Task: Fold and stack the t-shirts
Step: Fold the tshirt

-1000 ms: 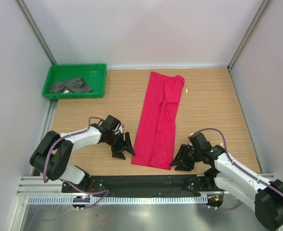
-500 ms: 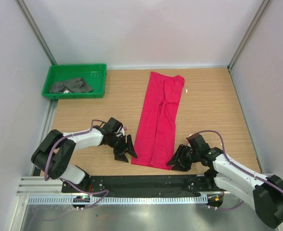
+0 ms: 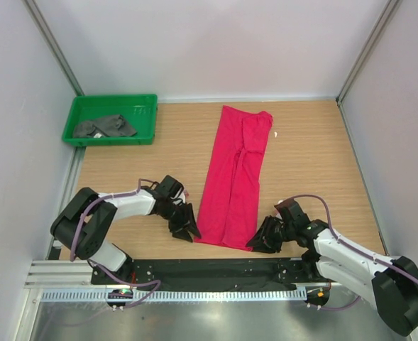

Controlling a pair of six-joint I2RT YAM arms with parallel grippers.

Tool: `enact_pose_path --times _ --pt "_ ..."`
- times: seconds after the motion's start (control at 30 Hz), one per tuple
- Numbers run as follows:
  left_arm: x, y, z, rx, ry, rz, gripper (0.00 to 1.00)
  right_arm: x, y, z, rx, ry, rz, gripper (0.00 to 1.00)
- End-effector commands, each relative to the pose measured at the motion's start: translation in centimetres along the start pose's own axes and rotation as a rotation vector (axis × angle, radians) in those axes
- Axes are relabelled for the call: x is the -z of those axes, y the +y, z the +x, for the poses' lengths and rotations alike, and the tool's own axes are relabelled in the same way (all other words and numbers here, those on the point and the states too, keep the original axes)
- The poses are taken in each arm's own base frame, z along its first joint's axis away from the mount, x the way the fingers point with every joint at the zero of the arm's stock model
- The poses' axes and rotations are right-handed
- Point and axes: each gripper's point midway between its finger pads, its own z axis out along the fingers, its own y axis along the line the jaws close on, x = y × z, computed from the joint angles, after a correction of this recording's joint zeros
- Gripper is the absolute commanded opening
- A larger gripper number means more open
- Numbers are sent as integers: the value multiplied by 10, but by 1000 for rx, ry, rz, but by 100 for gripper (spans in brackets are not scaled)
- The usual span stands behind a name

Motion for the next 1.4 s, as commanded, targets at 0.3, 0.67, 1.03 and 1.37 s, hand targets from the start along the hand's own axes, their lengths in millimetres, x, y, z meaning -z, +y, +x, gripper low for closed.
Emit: enact_pose_path --times 0.3,0.67,1.03,1.37 --pt "-13 37 2 -71 -73 -154 0 7 -15 8 16 -16 30 2" --pt "43 -49 -33 -178 -217 -73 0 36 42 -35 155 -142 61 1" --pt "67 -135 -175 -185 -263 -23 0 57 90 -165 185 -154 101 1" --pt "67 -155 -252 -117 -295 25 0 59 113 -248 187 -161 75 1"
